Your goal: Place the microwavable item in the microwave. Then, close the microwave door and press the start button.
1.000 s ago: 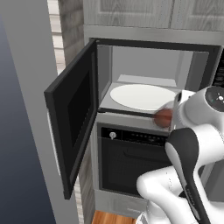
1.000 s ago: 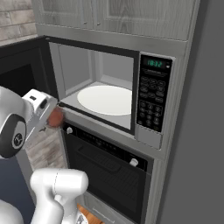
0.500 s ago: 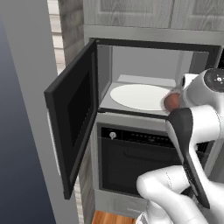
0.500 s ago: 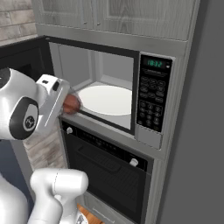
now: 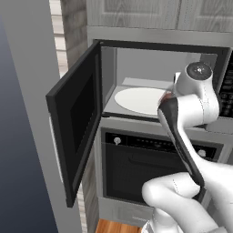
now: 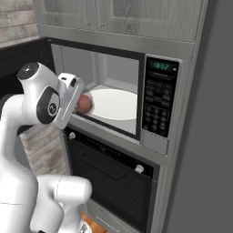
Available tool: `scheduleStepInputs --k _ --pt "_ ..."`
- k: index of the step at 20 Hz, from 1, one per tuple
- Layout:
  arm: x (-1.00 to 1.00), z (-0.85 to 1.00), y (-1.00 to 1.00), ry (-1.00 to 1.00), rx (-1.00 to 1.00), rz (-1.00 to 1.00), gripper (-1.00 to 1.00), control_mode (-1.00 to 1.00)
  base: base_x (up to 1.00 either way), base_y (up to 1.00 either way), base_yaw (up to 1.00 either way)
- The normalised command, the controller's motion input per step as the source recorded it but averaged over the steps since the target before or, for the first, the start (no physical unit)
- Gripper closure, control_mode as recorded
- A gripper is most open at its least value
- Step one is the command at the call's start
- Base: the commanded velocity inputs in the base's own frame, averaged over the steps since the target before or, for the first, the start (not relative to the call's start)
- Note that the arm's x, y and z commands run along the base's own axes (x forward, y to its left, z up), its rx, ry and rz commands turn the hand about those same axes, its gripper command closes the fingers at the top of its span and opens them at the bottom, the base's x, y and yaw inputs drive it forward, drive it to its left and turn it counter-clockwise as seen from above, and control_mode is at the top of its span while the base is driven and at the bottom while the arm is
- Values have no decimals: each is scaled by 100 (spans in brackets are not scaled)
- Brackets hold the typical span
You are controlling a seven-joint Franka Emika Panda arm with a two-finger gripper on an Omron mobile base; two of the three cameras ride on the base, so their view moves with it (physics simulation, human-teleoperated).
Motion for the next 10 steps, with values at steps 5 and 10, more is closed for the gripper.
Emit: scheduleStepInputs --k 5,10 --pt "85 -37 -1 7 0 0 100 -100 0 0 0" --pt "75 -26 0 9 0 0 100 -100 0 0 0"
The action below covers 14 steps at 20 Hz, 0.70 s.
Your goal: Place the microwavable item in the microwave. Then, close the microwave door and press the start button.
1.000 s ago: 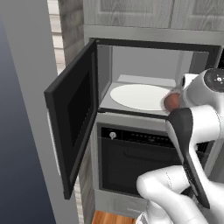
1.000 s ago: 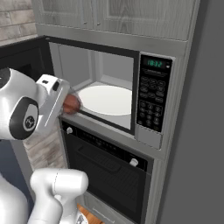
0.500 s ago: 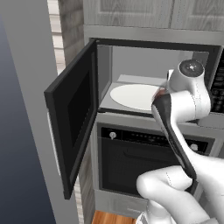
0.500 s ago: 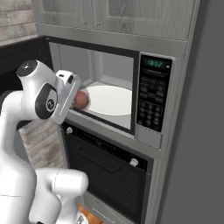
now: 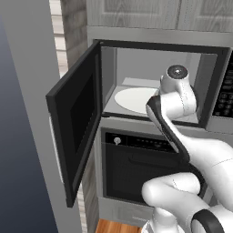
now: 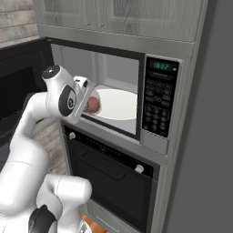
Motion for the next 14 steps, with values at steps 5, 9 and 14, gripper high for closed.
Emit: scheduleStepInputs --k 5,9,14 --pt "65 -14 -14 12 -1 0 100 -100 0 0 0" --pt "60 -15 -16 13 -2 0 100 -100 0 0 0" --pt "70 -36 0 6 -4 0 100 -100 0 0 0"
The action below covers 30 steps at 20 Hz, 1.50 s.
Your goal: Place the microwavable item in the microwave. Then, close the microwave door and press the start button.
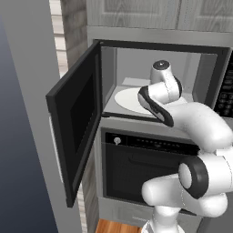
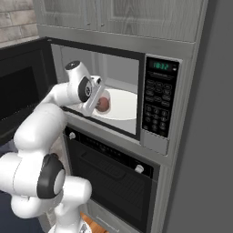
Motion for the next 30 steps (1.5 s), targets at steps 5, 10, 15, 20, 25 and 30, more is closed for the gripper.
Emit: scheduleStepInputs --k 5,10,15,20,25,30 --pt "69 -40 0 0 -7 0 100 -100 0 0 0" --pt "53 -22 -3 0 -1 0 100 -100 0 0 0" --pt "1 -34 -1 -1 -2 0 -100 -100 0 0 0" --pt "-59 15 0 -25 -1 0 -100 -100 0 0 0" --pt "-95 29 0 -32 -2 0 -100 -100 0 0 0" --pt "-100 6 18 -25 -6 0 -100 -100 0 0 0"
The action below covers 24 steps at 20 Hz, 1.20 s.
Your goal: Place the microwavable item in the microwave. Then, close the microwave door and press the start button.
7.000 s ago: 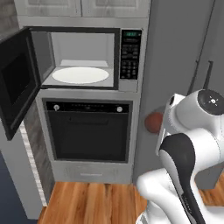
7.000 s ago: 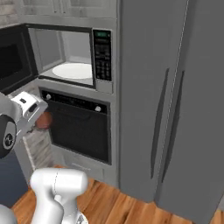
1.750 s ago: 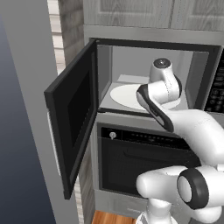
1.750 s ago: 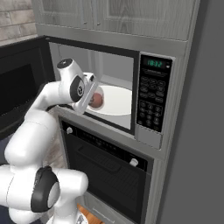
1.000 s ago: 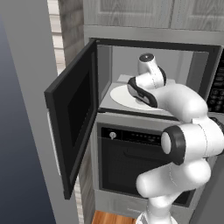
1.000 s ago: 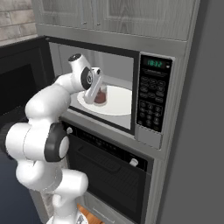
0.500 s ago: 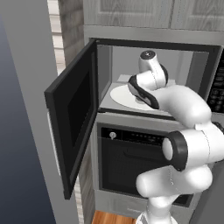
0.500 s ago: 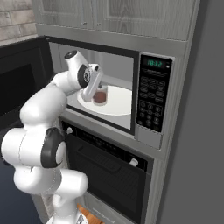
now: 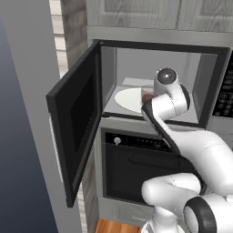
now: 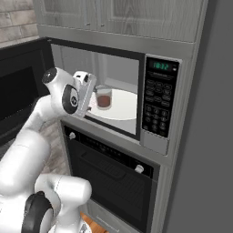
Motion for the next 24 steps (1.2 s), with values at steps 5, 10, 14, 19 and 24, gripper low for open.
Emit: scheduleStepInputs --k 5,10,14,19,24 --pt "-57 0 20 -9 -6 0 -100 -100 0 0 0" --pt "-58 8 13 -10 -3 0 -100 -100 0 0 0" --pt "-100 49 39 -29 -15 1 -100 -100 0 0 0" --pt "-100 20 50 -20 -21 5 -100 -100 0 0 0" --pt "-100 0 42 -18 -23 4 -100 -100 0 0 0"
